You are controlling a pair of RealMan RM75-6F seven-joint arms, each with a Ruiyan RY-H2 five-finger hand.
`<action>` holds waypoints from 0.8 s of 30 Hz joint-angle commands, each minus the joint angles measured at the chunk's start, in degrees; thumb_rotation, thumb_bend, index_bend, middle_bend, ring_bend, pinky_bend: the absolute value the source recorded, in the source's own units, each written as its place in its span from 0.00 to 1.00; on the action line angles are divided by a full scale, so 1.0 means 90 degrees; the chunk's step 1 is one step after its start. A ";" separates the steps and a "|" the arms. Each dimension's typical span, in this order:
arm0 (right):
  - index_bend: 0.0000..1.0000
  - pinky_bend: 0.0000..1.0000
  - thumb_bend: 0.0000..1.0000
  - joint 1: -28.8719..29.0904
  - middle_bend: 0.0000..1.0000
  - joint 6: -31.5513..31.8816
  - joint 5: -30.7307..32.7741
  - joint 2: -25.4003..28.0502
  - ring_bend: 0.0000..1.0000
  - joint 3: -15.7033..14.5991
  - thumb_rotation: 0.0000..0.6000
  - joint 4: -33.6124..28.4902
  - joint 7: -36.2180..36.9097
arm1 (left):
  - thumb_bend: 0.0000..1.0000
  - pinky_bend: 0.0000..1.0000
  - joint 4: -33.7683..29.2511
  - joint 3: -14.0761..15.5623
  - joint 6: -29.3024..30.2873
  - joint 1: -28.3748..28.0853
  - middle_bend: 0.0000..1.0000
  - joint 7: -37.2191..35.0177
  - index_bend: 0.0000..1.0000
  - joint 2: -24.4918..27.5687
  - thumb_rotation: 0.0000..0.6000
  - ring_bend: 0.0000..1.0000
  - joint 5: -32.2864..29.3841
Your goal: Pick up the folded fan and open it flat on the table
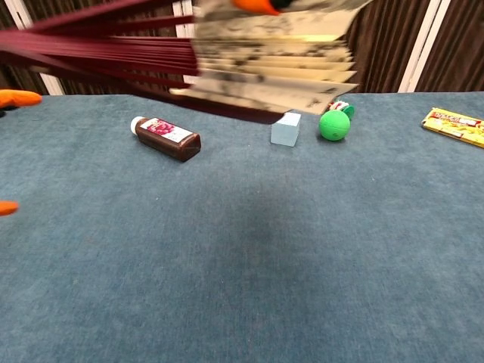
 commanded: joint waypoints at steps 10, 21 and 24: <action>0.84 0.16 0.43 0.0563 0.18 0.0470 0.0673 -0.0661 0.22 -0.0018 1.00 -0.0581 -0.0741 | 0.09 0.00 0.0298 -0.0006 0.0293 -0.0270 0.00 -0.0873 0.14 -0.0753 1.00 0.00 0.0199; 0.84 0.16 0.43 0.0906 0.18 0.0882 0.0915 -0.1162 0.22 -0.0146 1.00 -0.0629 -0.1132 | 0.13 0.00 0.0396 0.0128 0.0467 -0.0443 0.02 -0.1485 0.20 -0.1374 1.00 0.00 0.0388; 0.84 0.16 0.43 0.0948 0.18 0.0964 0.0974 -0.1188 0.22 -0.0186 1.00 -0.0651 -0.1207 | 0.13 0.00 0.0456 0.0125 0.0531 -0.0508 0.03 -0.1627 0.22 -0.1603 1.00 0.00 0.0433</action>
